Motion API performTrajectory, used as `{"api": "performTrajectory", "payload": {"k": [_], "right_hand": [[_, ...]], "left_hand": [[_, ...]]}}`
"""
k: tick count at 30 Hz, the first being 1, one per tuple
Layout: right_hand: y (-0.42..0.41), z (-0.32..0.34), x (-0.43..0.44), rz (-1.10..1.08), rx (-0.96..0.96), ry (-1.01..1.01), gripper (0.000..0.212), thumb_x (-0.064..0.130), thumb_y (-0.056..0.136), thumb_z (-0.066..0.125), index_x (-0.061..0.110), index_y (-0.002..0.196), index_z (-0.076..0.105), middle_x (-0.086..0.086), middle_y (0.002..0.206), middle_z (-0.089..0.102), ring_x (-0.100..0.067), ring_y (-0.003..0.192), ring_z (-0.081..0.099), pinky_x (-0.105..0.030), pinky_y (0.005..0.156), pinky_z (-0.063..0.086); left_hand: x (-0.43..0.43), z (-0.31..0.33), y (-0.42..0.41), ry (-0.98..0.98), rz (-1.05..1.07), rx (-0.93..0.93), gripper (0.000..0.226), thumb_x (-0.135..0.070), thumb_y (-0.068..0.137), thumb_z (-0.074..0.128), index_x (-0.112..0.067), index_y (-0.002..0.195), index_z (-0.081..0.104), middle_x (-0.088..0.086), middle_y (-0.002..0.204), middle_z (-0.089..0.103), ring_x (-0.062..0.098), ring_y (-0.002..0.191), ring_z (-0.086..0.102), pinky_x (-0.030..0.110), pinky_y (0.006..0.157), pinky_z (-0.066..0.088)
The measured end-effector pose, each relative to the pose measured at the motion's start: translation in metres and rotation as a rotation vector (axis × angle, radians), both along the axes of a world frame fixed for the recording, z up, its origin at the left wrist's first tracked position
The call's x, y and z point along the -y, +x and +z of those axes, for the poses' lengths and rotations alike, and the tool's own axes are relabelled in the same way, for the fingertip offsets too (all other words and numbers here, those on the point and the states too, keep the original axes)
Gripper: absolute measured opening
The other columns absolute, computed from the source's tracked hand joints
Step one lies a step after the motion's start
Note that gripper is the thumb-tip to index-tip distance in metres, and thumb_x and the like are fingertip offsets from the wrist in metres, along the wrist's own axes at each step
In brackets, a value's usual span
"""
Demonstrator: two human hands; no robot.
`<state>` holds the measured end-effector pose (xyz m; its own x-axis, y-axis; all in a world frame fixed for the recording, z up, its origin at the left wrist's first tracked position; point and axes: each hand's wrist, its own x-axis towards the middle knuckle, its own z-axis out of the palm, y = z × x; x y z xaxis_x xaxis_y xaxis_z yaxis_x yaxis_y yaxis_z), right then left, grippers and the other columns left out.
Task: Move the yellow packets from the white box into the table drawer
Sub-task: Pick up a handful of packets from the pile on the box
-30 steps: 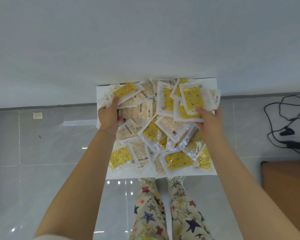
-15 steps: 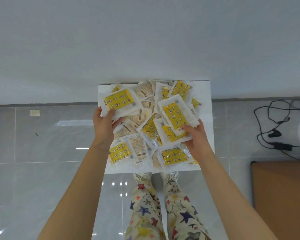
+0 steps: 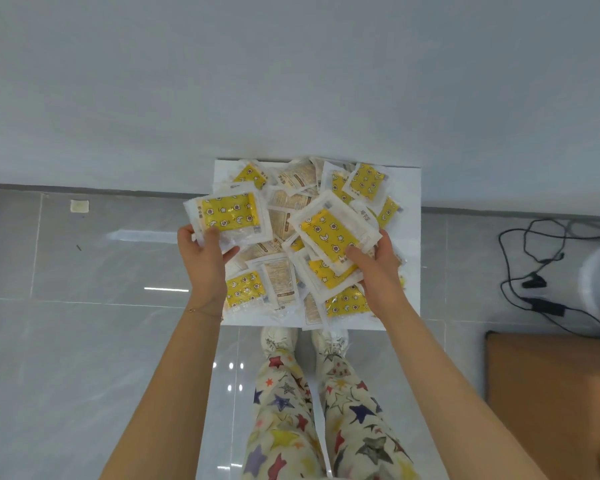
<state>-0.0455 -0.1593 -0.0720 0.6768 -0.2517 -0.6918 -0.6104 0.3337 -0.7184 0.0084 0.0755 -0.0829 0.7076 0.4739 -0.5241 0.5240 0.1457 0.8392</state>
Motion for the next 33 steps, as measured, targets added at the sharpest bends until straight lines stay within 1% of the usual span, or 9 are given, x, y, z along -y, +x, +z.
{"api": "performTrajectory", "payload": {"k": [2,7,15,17,20,24,26,30,33], "right_hand": [[0.002,0.014,-0.004,0.032,0.008,-0.004,0.049,0.007,0.088,0.064,0.039,0.122,0.048,0.01,0.112,0.064,-0.015,0.104,0.066,-0.048,0.089,0.055],[-0.002,0.053,-0.014,0.096,-0.019,-0.023,0.067,0.012,0.088,0.065,0.031,0.144,0.033,0.01,0.121,0.06,-0.014,0.108,0.063,-0.046,0.092,0.054],[-0.012,0.113,-0.045,0.299,0.044,-0.062,0.064,0.013,0.09,0.065,0.03,0.141,0.031,0.008,0.123,0.056,-0.013,0.118,0.056,-0.036,0.093,0.052],[-0.013,0.126,-0.055,0.347,0.069,-0.066,0.062,0.012,0.09,0.065,0.031,0.139,0.032,0.007,0.122,0.057,-0.007,0.115,0.057,-0.028,0.087,0.054],[-0.018,0.146,-0.071,0.435,0.12,-0.091,0.052,0.009,0.09,0.063,0.032,0.129,0.037,0.009,0.114,0.058,0.011,0.094,0.061,-0.014,0.071,0.054],[-0.028,0.166,-0.099,0.559,0.147,-0.088,0.056,0.01,0.088,0.067,0.028,0.133,0.04,0.007,0.12,0.061,-0.006,0.108,0.062,-0.024,0.08,0.057],[-0.034,0.177,-0.119,0.633,0.151,-0.089,0.058,0.01,0.087,0.068,0.027,0.135,0.04,0.009,0.119,0.061,-0.004,0.107,0.062,-0.026,0.08,0.058],[-0.051,0.202,-0.164,0.806,0.169,-0.106,0.059,0.008,0.087,0.067,0.024,0.135,0.038,0.014,0.109,0.061,0.011,0.088,0.063,-0.018,0.071,0.056],[-0.069,0.214,-0.2,0.899,0.191,-0.101,0.054,0.008,0.087,0.067,0.029,0.13,0.041,0.01,0.111,0.062,0.004,0.093,0.065,-0.028,0.08,0.057]], "left_hand": [[-0.002,0.014,-0.011,-0.014,-0.006,-0.008,0.013,-0.01,0.096,0.052,-0.017,0.101,0.042,0.004,0.105,0.057,0.018,0.097,0.063,0.031,0.072,0.06],[-0.006,0.052,-0.047,-0.028,0.01,-0.042,0.018,-0.009,0.097,0.053,-0.013,0.108,0.039,-0.001,0.101,0.058,0.015,0.093,0.065,0.032,0.072,0.06],[-0.025,0.114,-0.11,-0.103,0.073,-0.003,0.031,-0.008,0.095,0.058,-0.014,0.118,0.038,0.005,0.107,0.063,0.015,0.092,0.069,0.031,0.068,0.061],[-0.032,0.126,-0.122,-0.1,0.099,0.01,0.035,-0.008,0.094,0.059,-0.014,0.12,0.037,0.006,0.109,0.064,0.016,0.093,0.07,0.034,0.069,0.061],[-0.047,0.142,-0.141,-0.082,0.158,0.032,0.04,-0.008,0.093,0.061,-0.015,0.123,0.036,0.009,0.115,0.062,0.021,0.098,0.069,0.039,0.073,0.061],[-0.068,0.163,-0.171,-0.018,0.236,0.075,0.039,-0.009,0.093,0.061,-0.017,0.122,0.036,0.006,0.113,0.064,0.019,0.097,0.069,0.035,0.072,0.061],[-0.081,0.174,-0.188,0.001,0.293,0.093,0.039,-0.009,0.093,0.06,-0.016,0.122,0.035,0.003,0.111,0.064,0.016,0.095,0.07,0.032,0.07,0.06],[-0.113,0.194,-0.227,0.009,0.428,0.117,0.04,-0.008,0.093,0.06,-0.016,0.123,0.035,0.0,0.11,0.063,0.013,0.094,0.07,0.027,0.068,0.059],[-0.142,0.204,-0.262,0.015,0.54,0.123,0.039,-0.008,0.093,0.06,-0.017,0.122,0.035,-0.003,0.108,0.064,0.013,0.095,0.069,0.028,0.069,0.06]]}}
